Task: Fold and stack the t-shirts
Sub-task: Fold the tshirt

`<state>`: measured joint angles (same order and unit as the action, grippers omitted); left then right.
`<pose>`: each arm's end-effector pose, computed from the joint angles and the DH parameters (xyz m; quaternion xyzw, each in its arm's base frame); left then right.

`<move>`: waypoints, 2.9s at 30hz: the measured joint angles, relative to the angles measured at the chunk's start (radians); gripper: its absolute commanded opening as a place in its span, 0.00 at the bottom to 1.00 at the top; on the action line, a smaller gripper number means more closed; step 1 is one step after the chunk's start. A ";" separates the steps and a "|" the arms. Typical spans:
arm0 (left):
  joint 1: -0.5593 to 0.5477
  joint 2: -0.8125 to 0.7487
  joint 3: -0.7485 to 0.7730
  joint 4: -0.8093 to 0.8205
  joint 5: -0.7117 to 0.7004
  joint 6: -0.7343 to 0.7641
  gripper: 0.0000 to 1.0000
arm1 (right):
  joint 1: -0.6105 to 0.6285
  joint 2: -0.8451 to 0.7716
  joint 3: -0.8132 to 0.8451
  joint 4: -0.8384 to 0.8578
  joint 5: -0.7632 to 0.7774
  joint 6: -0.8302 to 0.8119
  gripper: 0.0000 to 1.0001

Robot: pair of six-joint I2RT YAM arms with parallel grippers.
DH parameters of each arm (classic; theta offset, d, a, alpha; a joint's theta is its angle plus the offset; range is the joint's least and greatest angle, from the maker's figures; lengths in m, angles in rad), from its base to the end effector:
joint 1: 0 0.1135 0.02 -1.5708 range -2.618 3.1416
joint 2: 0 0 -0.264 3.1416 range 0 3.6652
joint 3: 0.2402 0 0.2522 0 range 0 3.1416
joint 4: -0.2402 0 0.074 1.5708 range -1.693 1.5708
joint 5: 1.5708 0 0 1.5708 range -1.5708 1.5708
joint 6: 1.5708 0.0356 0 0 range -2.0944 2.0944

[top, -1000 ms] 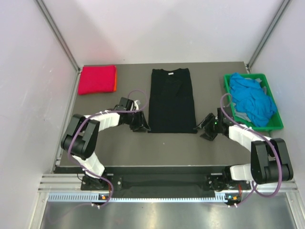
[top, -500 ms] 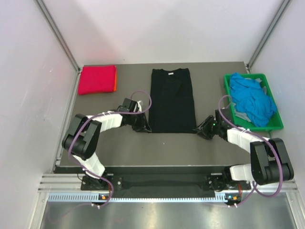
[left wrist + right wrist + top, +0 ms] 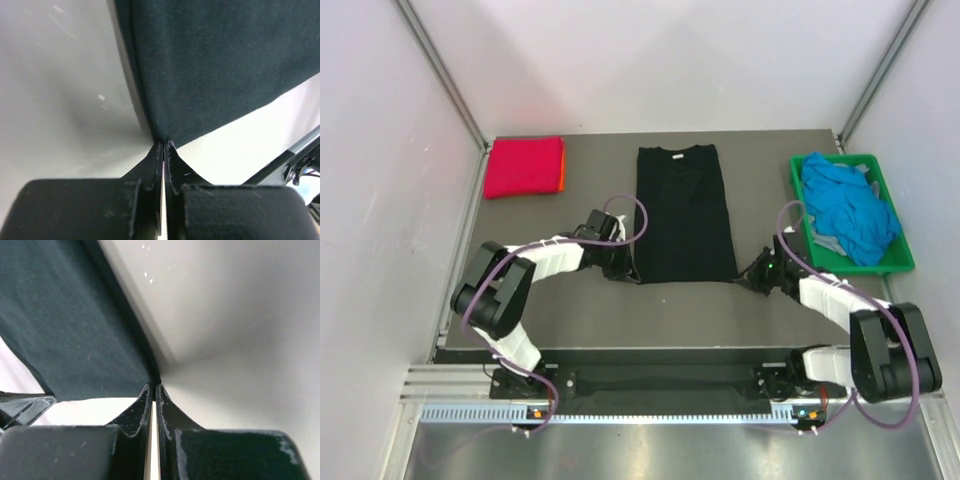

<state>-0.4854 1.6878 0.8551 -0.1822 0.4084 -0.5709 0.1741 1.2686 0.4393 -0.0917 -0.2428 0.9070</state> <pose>0.2732 -0.1601 0.1442 0.0154 0.9432 -0.3038 0.1338 0.2120 0.0460 0.1390 0.3010 0.8921 0.2615 0.2126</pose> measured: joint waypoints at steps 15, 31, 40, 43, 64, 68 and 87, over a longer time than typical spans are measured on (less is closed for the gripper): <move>-0.158 -0.337 -0.040 -0.142 -0.166 -0.032 0.00 | 0.006 -0.362 0.016 -0.350 0.090 -0.155 0.00; -0.372 -0.534 0.062 -0.325 -0.342 -0.137 0.00 | 0.007 -0.644 0.212 -0.676 0.127 -0.232 0.00; -0.224 -0.310 0.343 -0.358 -0.328 -0.074 0.00 | 0.006 -0.345 0.452 -0.573 0.147 -0.319 0.00; -0.143 -0.223 0.428 -0.358 -0.301 -0.045 0.00 | 0.005 -0.203 0.538 -0.507 0.124 -0.351 0.00; 0.162 0.384 0.950 -0.269 -0.126 0.069 0.00 | -0.028 0.657 1.197 -0.289 -0.073 -0.444 0.00; 0.195 0.462 0.958 -0.190 -0.093 0.068 0.00 | -0.032 0.742 1.249 -0.254 -0.092 -0.444 0.00; 0.278 0.633 1.014 0.068 -0.019 0.123 0.30 | -0.067 0.967 1.385 -0.167 -0.105 -0.444 0.42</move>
<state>-0.2073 2.3211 1.8694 -0.1139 0.3897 -0.4477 0.1074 2.2353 1.8240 -0.2592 -0.3481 0.4625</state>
